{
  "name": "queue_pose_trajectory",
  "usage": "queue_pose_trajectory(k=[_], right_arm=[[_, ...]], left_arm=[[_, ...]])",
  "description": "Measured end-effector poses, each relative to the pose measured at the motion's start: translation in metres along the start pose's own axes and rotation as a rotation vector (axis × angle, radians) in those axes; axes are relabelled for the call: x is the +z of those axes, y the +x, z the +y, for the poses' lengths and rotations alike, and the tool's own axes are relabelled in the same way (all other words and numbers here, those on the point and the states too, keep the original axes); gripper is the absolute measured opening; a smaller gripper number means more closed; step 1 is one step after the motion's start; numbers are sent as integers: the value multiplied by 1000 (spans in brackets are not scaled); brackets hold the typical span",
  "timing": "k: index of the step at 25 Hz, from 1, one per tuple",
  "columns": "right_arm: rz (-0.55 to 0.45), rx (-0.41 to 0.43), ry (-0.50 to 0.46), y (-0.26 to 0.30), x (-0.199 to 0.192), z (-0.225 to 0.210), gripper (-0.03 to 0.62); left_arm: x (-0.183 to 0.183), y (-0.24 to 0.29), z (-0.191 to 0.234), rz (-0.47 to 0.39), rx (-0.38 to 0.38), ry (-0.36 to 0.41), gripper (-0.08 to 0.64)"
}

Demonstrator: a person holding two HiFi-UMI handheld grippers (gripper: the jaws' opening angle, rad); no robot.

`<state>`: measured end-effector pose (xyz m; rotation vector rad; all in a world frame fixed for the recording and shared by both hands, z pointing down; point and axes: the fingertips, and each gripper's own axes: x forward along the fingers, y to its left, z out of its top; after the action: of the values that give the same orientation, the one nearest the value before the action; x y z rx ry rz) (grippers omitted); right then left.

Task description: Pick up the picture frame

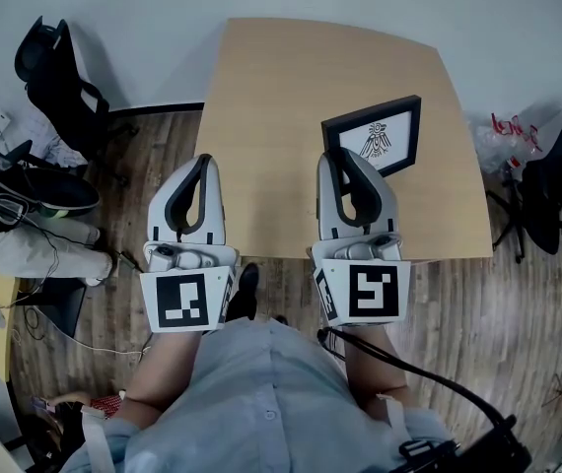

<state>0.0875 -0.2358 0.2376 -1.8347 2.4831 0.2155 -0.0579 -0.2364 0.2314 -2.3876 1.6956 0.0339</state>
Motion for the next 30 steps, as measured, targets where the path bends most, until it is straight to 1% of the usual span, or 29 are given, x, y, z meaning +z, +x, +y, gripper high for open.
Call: queue_pose_trajectory(k=[2,5,8,10,15,17,19,26,30], right_arm=[[-2,1,1,-1,1,0,63],[-4,0,3,-1,1,0,63],[-2,3,1,-1,0,0,63],[-1,5,-2,-2,-1,1,63],[-5,4,4,-3,2,1,63],[-6,3,4,-2,2,1,63],[-7,3,5,-2,2,1,63],[-9,6,8,-5,0,4,63],[-9,6,8,-5,-1,5,63]], left_arm=[[1,0,0,-2,-1,2,1],[1,-1,-1,8,7,-22,2],[1,-1,-1,9,12,-23,2],[2,-2,-1,6,13,-19,2],[3,-3,0,-5,0,29,2],[3,-1,0,-2,1,23,2],[2,-2,0,6,9,-4,2],[2,-6,0,-4,3,27,1],[1,-7,0,-2,5,18,2]])
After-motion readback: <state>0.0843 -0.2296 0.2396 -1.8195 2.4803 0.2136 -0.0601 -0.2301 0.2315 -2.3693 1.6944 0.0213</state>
